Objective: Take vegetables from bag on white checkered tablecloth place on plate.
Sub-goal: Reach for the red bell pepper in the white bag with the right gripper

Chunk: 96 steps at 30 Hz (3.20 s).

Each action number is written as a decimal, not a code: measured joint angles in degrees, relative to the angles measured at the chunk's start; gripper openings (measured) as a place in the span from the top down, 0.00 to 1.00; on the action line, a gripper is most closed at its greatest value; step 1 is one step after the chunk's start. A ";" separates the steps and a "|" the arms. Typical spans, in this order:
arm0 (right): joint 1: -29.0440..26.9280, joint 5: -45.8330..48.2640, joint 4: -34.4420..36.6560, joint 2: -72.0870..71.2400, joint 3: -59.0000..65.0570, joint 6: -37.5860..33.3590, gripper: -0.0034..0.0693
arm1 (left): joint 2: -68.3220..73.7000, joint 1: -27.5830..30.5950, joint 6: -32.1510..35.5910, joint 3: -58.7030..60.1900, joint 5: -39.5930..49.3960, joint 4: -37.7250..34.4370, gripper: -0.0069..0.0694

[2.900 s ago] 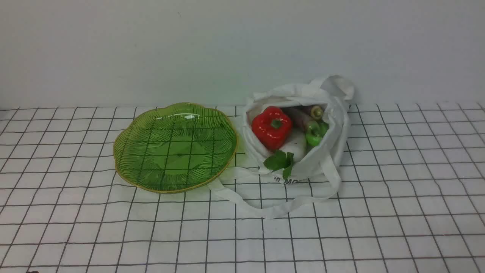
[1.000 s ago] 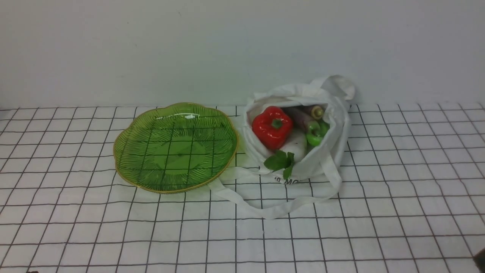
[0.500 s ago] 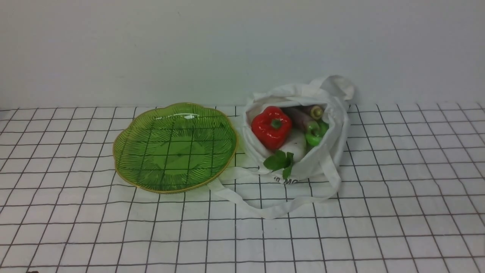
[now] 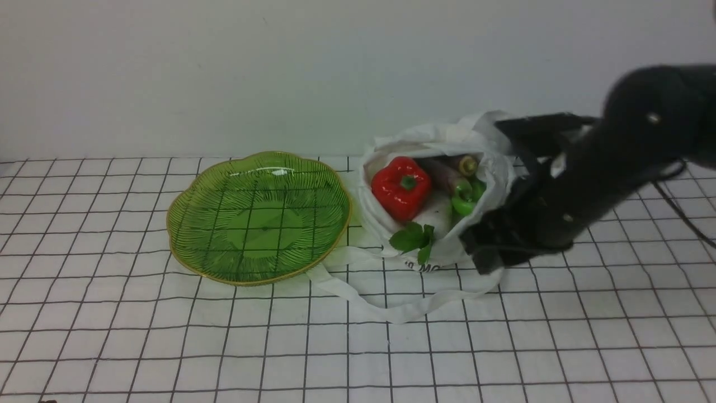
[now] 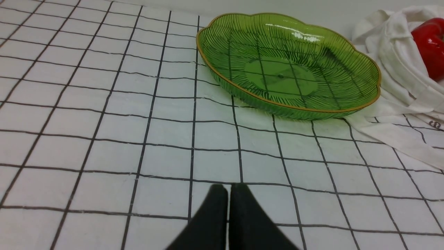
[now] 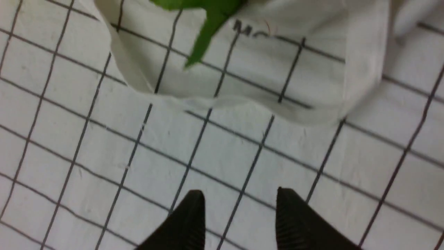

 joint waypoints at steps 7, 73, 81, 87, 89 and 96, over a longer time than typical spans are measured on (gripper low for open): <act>4.35 4.22 -9.85 17.65 -27.76 2.00 0.23 | 0.00 0.00 0.00 0.00 0.00 0.00 0.92; 4.84 11.09 -11.80 35.59 -49.14 5.75 0.01 | 0.00 0.00 0.00 0.00 0.00 0.00 0.92; 4.84 6.63 -15.22 38.07 -49.14 3.97 0.02 | 0.00 0.00 0.00 0.00 0.00 0.00 0.92; 4.84 5.74 -16.68 39.05 -49.14 3.97 0.08 | 0.00 0.00 0.00 0.00 0.00 0.00 0.92; 4.84 5.50 -17.32 39.60 -49.14 3.97 0.12 | 0.00 0.00 0.00 0.00 0.00 0.00 0.92; 4.84 5.77 -17.70 39.76 -49.20 3.67 0.13 | 0.00 0.00 0.00 0.00 0.00 0.00 0.92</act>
